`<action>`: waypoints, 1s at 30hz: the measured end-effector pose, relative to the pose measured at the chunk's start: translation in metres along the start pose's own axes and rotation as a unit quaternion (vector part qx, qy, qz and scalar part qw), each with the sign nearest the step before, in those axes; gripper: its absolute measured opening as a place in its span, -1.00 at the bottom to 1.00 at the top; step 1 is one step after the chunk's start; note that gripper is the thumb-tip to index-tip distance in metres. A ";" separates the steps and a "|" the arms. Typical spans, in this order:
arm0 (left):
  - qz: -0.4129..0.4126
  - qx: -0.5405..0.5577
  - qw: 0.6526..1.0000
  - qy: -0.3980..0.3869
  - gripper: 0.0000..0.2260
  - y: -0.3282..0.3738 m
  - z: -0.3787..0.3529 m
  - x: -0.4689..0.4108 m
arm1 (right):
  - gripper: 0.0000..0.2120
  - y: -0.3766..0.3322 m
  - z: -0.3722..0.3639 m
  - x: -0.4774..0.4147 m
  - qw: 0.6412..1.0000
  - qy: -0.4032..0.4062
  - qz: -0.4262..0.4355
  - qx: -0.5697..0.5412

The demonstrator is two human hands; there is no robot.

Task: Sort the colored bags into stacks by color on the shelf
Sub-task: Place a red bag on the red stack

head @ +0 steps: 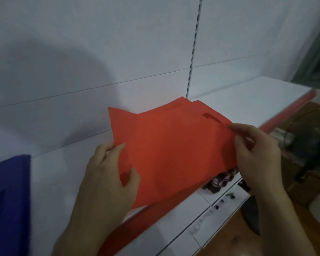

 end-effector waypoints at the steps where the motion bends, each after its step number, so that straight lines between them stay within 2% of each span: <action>1: 0.011 -0.006 1.000 0.001 -0.45 0.003 -0.005 -0.004 | -0.72 0.003 -0.006 -0.015 1.000 -0.012 0.005 0.002; 8: 0.109 -0.056 0.992 0.005 -0.35 0.020 -0.049 -0.041 | -0.72 0.014 -0.042 -0.118 0.993 -0.104 0.049 0.000; 14: 0.202 -0.138 0.966 -0.083 -0.32 0.008 -0.089 -0.055 | -0.62 0.026 -0.083 -0.146 0.963 -0.215 0.114 0.116; 16: 0.217 -0.146 0.961 -0.091 -0.30 0.005 -0.092 -0.055 | -0.60 0.031 -0.090 -0.147 0.950 -0.248 0.118 0.146; 21: 0.222 -0.124 0.963 -0.087 -0.22 0.000 -0.087 -0.052 | -0.58 0.027 -0.087 -0.144 0.940 -0.241 0.146 0.193; 25: 0.220 -0.112 0.968 -0.037 -0.26 0.003 -0.063 -0.045 | -0.52 -0.004 -0.092 -0.133 0.931 -0.257 0.201 0.164; 30: 0.230 -0.171 0.957 0.039 -0.38 0.007 -0.014 -0.005 | -0.55 -0.047 -0.127 -0.078 0.890 -0.346 0.269 0.130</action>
Point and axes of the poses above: each hand's wrist, its own x-axis away from the middle knuckle, its own z-axis out of the back of the hand, y = z × x, the point moved 7 cm from there along -x, towards the middle knuckle, and after that the axes turned 10 degrees about -z, right-handed, at the moved point
